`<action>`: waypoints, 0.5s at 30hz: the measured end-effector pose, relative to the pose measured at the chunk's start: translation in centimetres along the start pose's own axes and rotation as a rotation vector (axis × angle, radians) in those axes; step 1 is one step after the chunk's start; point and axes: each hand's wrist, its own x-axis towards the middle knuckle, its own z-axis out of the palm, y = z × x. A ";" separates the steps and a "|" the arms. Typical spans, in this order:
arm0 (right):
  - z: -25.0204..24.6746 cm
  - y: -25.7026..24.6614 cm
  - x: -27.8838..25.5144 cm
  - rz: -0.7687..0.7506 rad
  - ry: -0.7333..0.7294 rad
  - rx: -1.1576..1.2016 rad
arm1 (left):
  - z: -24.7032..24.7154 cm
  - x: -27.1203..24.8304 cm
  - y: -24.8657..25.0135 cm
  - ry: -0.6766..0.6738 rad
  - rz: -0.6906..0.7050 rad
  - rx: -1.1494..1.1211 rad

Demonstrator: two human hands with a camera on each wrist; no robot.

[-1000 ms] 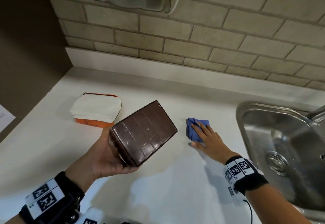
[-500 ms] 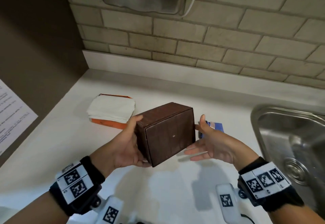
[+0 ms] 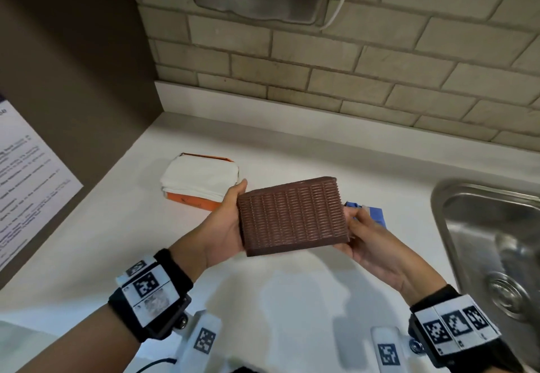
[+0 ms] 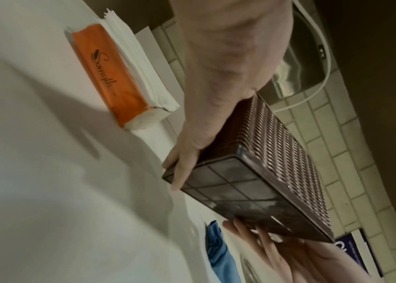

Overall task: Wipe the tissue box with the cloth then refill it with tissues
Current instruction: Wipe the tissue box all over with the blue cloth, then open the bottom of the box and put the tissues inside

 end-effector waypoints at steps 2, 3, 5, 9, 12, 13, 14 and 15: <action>0.0 0.0 0.1 -0.019 0.003 -0.046 | -0.5 1.0 -0.7 0.016 0.035 -0.015; -0.1 0.0 0.3 -0.030 0.015 -0.081 | -0.8 1.5 -0.9 0.027 0.051 -0.026; -0.1 0.1 0.5 -0.068 0.041 -0.140 | -1.1 2.3 -1.3 0.038 0.081 -0.067; -0.3 0.6 1.6 -0.156 0.131 -0.096 | -0.4 3.4 -1.4 0.035 0.158 -0.009; -1.6 1.5 3.0 -0.152 0.180 0.041 | 0.0 4.1 -1.1 0.036 0.192 0.017; -1.9 1.9 3.4 -0.161 0.176 0.054 | -0.1 4.2 -1.0 0.038 0.200 0.022; -1.3 1.8 3.2 -0.172 0.182 0.070 | -0.1 4.4 -1.0 0.035 0.204 0.025; 0.2 1.2 2.3 -0.182 0.210 0.065 | -0.3 4.6 -1.0 0.036 0.207 0.025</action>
